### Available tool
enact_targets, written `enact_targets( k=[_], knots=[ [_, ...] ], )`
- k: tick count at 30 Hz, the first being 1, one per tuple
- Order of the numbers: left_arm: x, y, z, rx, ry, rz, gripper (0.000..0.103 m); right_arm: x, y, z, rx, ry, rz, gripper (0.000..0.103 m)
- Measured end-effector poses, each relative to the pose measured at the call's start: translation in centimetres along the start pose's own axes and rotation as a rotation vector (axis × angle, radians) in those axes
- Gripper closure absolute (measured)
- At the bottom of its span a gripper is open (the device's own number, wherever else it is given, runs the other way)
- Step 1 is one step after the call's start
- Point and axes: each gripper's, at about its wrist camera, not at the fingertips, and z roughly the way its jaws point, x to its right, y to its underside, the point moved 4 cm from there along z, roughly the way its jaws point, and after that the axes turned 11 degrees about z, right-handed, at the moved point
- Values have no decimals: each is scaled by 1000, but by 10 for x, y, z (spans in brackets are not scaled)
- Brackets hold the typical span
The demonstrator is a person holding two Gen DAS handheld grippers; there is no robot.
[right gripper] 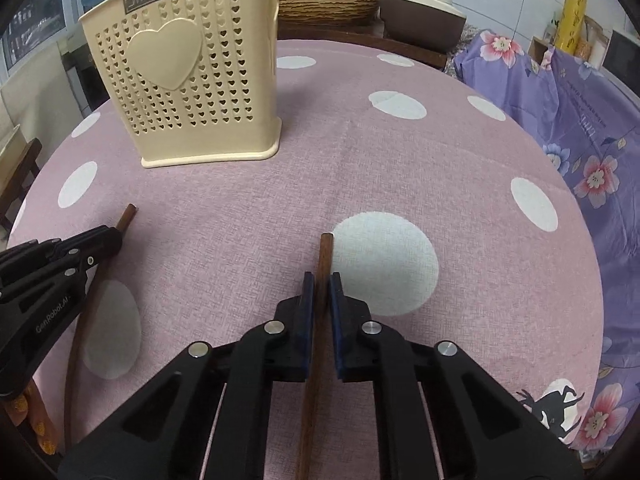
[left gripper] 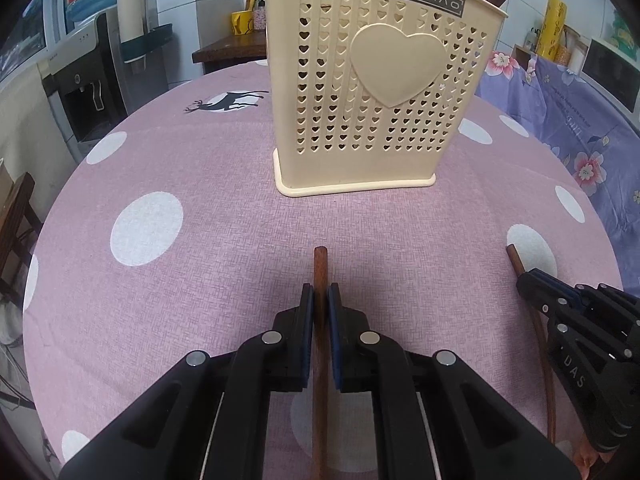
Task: Organize utensils
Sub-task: 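Close the right gripper on a brown chopstick while the left gripper grasps the other, then lift both brown chopsticks and lower them into the cream holder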
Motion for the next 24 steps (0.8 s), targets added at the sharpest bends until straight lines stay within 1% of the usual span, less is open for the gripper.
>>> enact_targets(
  k=[5, 8, 11, 17, 21, 24],
  knots=[
    [-1, 1, -2, 12, 5, -1, 95, 9, -3, -1, -7, -88, 63, 95],
    [-2, 0, -10, 42, 10, -11, 95, 12, -5, -11, 13, -135, 91, 95],
    [-4, -3, -26, 79, 28, -22, 95, 13, -9, -29, 44, -201, 115, 95],
    [-7, -11, -82, 202, 76, -28, 95, 21, -18, -84, 143, -323, 135, 95],
    [-13, -13, -122, 293, 84, -25, 95, 28, -22, -127, 204, -410, 129, 95],
    [-23, -17, -148, 348, 92, -35, 95, 34, -28, -165, 279, -444, 109, 95]
  ],
)
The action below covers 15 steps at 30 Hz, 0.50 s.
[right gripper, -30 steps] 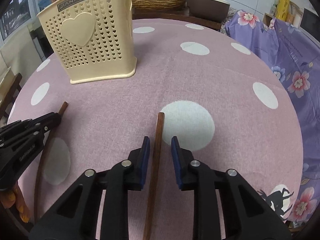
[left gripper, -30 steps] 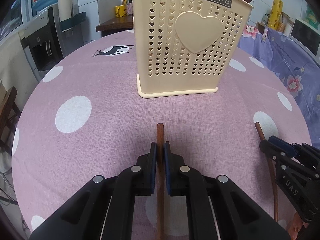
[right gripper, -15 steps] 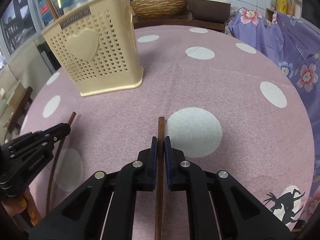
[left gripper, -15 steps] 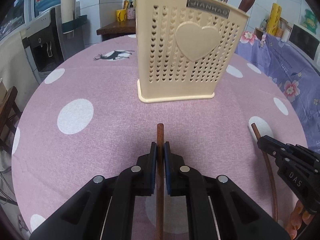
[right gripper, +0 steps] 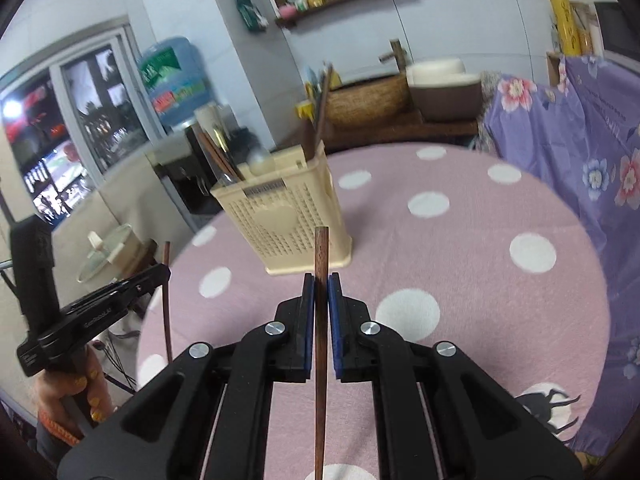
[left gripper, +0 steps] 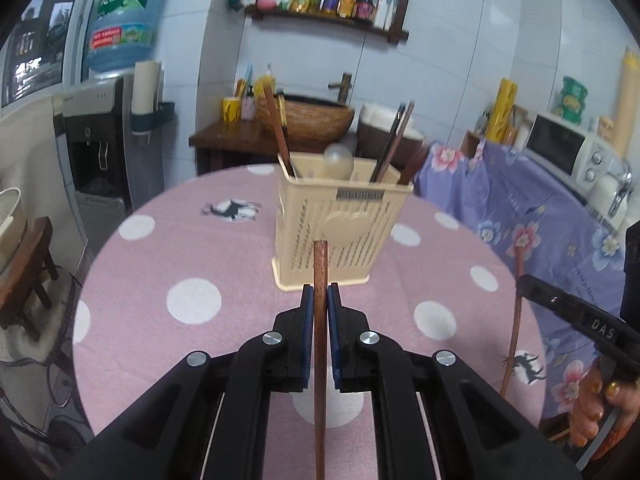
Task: Organize utensils
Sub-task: 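Lift both brown chopsticks and lower them into the cream holder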
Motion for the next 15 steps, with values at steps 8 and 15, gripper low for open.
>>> enact_targets(
  k=[8, 15],
  knots=[
    [-10, -26, -22, 78, -23, -3, 95, -21, -16, -18, 40, -14, -68, 95],
    [-15, -34, -24, 92, -19, -5, 95, -32, -24, -15, 47, -15, -88, 95]
  ],
)
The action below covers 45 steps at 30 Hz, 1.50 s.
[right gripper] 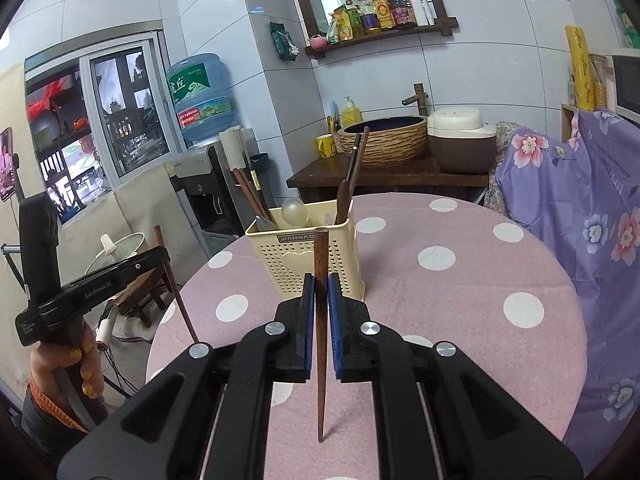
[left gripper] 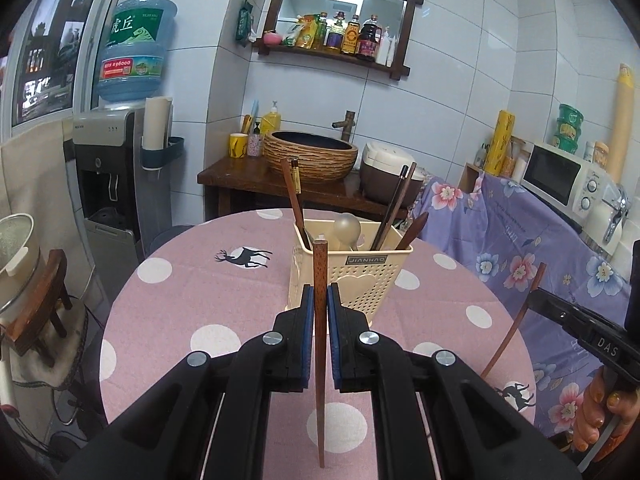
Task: Organize utensils
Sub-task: 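Lift both brown chopsticks and lower them into the cream holder, then open both grippers to release the chopsticks into the holder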
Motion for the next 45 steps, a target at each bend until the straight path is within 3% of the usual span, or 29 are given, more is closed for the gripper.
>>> enact_targets(
  k=[10, 14, 20, 24, 27, 35, 40, 45],
  knots=[
    [-12, -35, 1, 25, 37, -21, 95, -28, -38, 15, 13, -26, -31, 95],
    [-18, -86, -7, 74, 76, -33, 95, -51, -87, 17, 76, -32, -52, 95],
    [-28, -171, -12, 194, 64, -82, 95, -89, -166, 19, 210, -9, -72, 95],
    [-25, -192, 0, 252, -19, -58, 95, -96, -188, 41, 261, 60, -87, 95],
    [-20, -186, 19, 263, -60, -26, 95, -85, -180, 69, 242, 93, -75, 95],
    [-13, -119, 89, 116, -66, -20, 95, -52, -122, 132, 112, 153, -57, 95],
    [-13, -85, 118, 38, -63, -22, 95, -39, -102, 153, 73, 186, -58, 99],
    [-13, -78, 122, 32, -75, -7, 95, -32, -94, 156, 78, 194, -58, 99]
  ],
)
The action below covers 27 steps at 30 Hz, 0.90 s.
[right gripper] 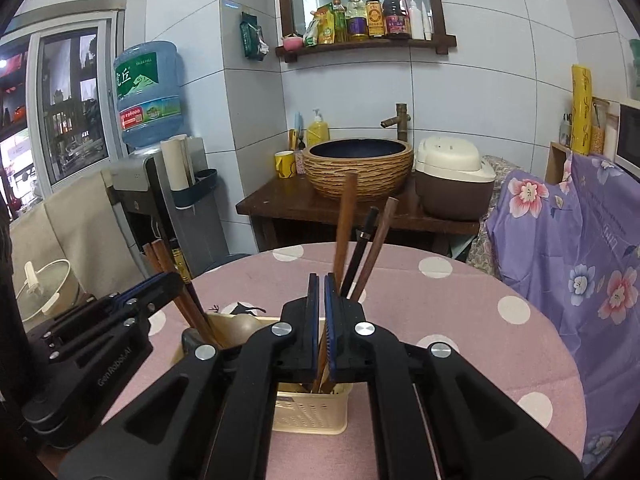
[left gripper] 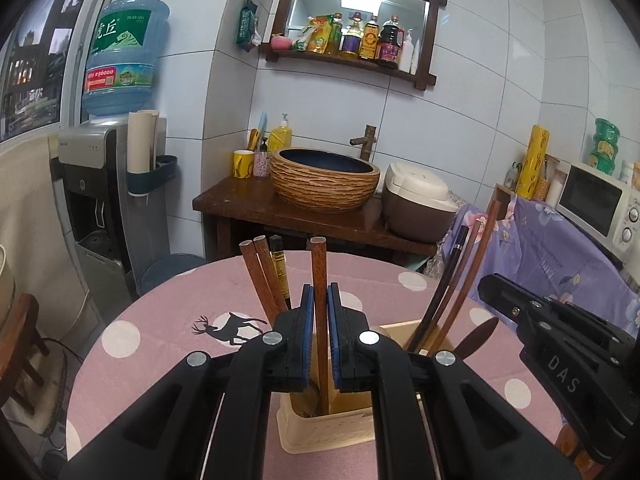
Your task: Organize utensils
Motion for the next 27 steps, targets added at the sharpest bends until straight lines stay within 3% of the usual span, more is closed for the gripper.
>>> enact_targets(
  k=[6, 7, 10, 13, 15, 16, 17, 18, 19, 20, 21, 23, 27],
  knots=[
    [3, 2, -8, -1, 14, 9, 94, 6, 3, -16, 19, -32, 19, 99],
    [4, 3, -10, -1, 16, 13, 90, 7, 5, -20, 22, -34, 20, 99],
    [5, 8, -20, 16, 22, 8, 65, 10, 9, -32, 36, -40, 27, 99],
    [7, 13, -33, 34, 48, -1, 54, 14, 15, -47, 41, -45, 34, 99],
    [8, 19, -46, 60, 55, 0, 44, 17, 20, -61, 56, -39, 32, 99],
    [6, 24, -55, 81, 50, 2, 34, 20, 24, -69, 63, -33, 29, 96],
    [4, 30, -64, 101, 38, 2, 24, 23, 28, -78, 70, -32, 29, 92],
    [2, 36, -72, 120, 24, -4, 20, 26, 32, -85, 78, -33, 31, 73],
    [-1, 43, -81, 137, 14, -10, 14, 30, 38, -94, 94, -27, 33, 40],
    [-4, 50, -89, 148, 9, -15, 12, 33, 44, -103, 114, -15, 31, 26],
    [-7, 60, -98, 152, 5, -15, 11, 36, 52, -113, 138, -2, 20, 21],
    [-11, 79, -115, 157, -9, 0, 5, 37, 69, -128, 159, 26, -27, 21],
    [-18, 118, -149, 177, -58, 5, 5, 41, 120, -158, 199, 59, -85, 12]
  ],
)
